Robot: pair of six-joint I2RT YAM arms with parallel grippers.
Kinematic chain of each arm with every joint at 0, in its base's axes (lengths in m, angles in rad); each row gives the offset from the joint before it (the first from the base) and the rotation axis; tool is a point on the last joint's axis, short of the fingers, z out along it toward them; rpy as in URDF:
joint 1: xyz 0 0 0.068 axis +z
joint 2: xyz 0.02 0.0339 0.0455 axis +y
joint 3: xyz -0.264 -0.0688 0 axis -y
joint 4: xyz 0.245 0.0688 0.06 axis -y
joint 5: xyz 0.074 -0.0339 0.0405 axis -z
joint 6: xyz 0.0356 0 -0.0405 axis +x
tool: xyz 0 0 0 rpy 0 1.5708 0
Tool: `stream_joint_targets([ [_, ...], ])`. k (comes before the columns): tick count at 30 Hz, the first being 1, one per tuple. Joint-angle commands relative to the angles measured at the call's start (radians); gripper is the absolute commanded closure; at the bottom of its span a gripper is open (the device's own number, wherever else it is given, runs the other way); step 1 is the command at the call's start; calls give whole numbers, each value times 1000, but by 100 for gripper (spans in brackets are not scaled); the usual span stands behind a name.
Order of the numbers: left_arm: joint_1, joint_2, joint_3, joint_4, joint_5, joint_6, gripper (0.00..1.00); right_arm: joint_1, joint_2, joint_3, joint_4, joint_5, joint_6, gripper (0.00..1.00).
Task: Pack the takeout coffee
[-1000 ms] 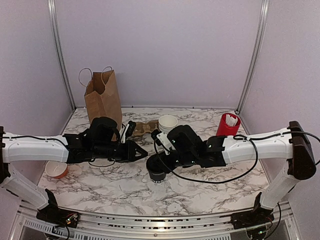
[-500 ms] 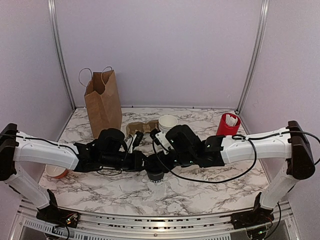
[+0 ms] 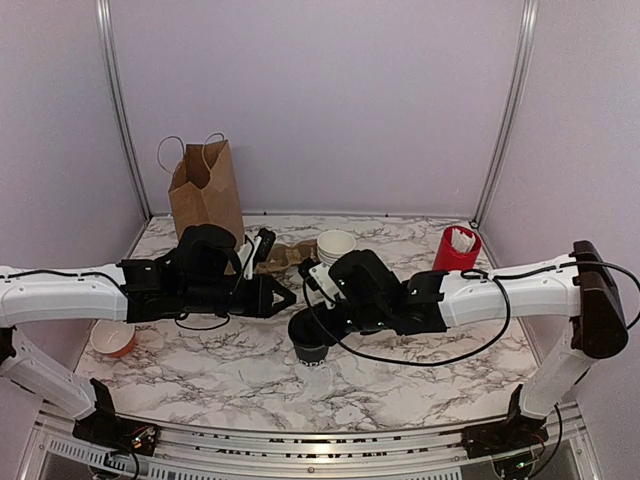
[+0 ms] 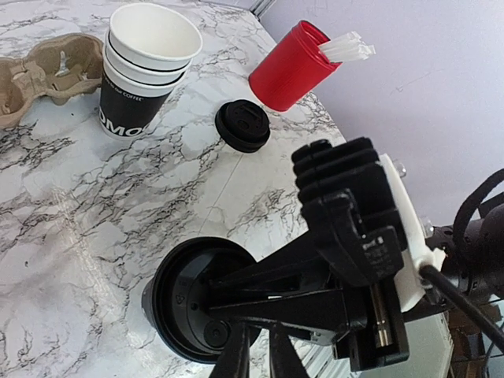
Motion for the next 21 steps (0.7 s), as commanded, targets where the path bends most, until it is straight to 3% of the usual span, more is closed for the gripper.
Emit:
stream_joint_targets([
  [1,-6,-18,-6,-123,-68,48,93,5,31,20,-38,4,13,85],
  [9,-33,7,-27,-155,-88,36,96,5,31,19,-37,3,16,85],
  [21,-84,12,120,-302,-197,91,98,5,33,12,-33,4,18,85],
])
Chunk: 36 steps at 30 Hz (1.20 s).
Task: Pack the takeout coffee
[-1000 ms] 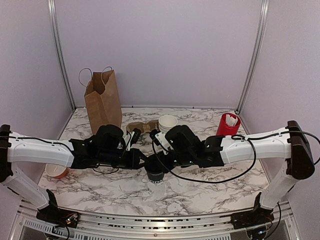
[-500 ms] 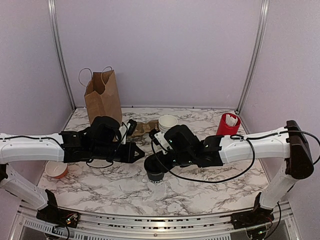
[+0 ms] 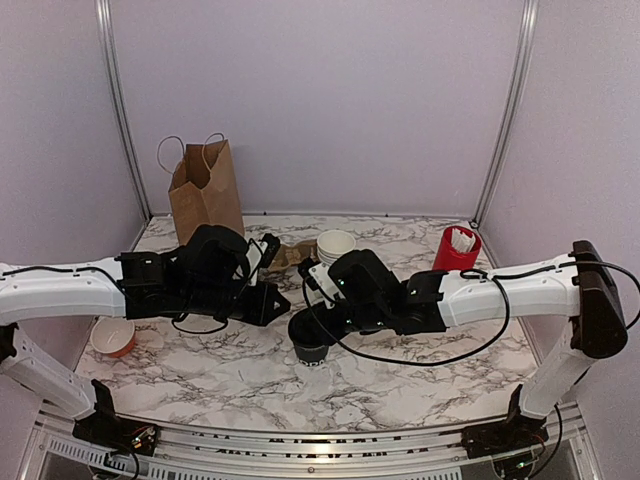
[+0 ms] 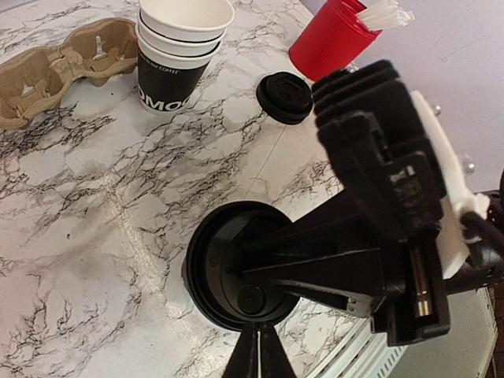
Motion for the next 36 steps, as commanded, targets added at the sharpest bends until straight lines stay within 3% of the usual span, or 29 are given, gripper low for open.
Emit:
stream_joint_targets([
  [1,-23,16,28,-61,-54,25,98,5,29,7,-33,4,12,85],
  [10,-28,181,-109,118,60,-35,100,6,32,-4,-23,-2,14,85],
  [17,-30,42,-59,44,-43,5,98,5,37,3,-22,-10,10,85],
  [24,-32,-11,33,3,-43,32,96,5,48,13,-23,-9,9,85],
  [36,-33,195,-118,153,70,-62,98,5,52,11,-25,-18,11,85],
])
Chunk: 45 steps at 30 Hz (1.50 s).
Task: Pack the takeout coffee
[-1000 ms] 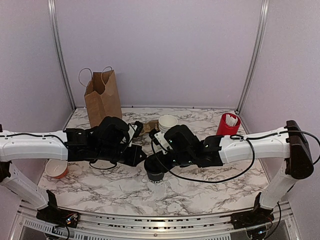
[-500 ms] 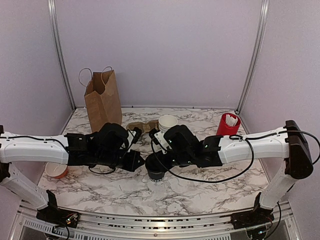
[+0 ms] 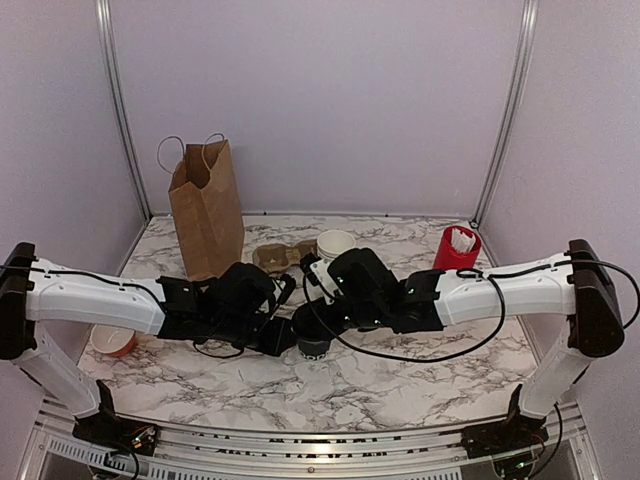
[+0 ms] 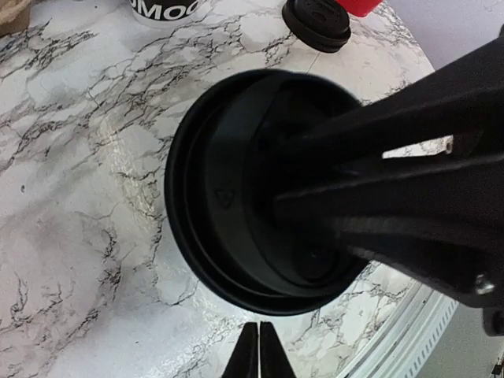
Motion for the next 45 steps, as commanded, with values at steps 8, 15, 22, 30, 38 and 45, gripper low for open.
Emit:
stream_joint_targets([
  [8,-4,-108,63,-61,-64,39,96,10,37,16,-58,-40,2,85],
  [15,-3,-183,148,-113,-129,80,94,10,37,16,-55,-40,3,85],
  [22,0,-33,54,-17,-56,41,94,11,39,14,-54,-41,5,85],
  [30,-7,3,-21,26,-31,-1,94,9,38,10,-58,-45,5,85],
  [38,-5,-96,98,-80,-111,69,93,8,42,13,-52,-45,6,85],
  [45,-1,-158,185,-124,-152,108,92,9,41,19,-53,-44,5,85],
])
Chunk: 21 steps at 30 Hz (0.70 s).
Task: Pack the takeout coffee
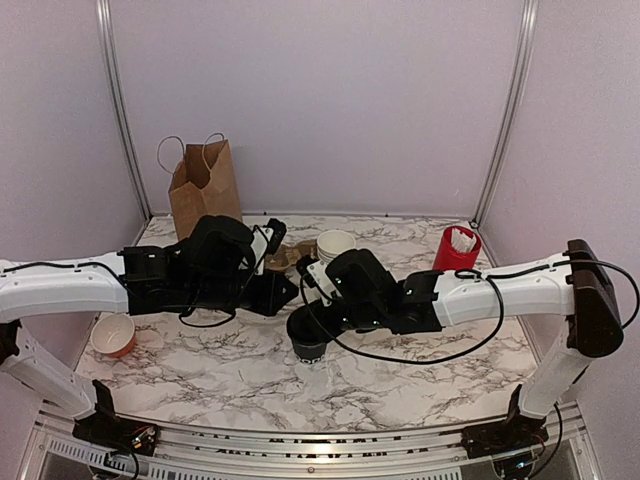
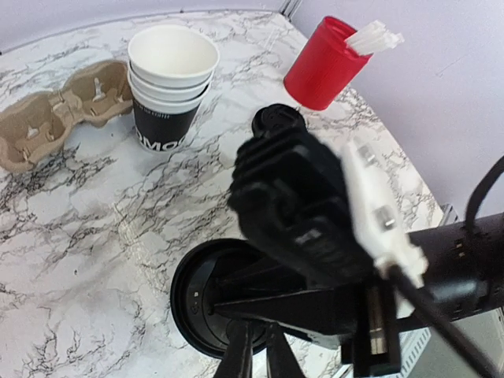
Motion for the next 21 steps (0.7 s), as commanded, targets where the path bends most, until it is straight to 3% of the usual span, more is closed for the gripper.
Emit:
stream_joint_targets([
  [1,-1,-37,57,-49,-39,41,92,8,33,13,-60,-17,3,85],
  [6,-1,20,3,-32,-19,8,92,8,32,13,-66,-16,3,85],
  [10,0,90,-134,94,78,-64,92,8,29,8,-67,-16,4,85],
  [14,-17,176,-164,114,147,-99,92,8,29,7,-69,-16,3,85],
  [21,-17,27,-83,28,26,-39,90,8,28,6,-70,-11,4,85],
])
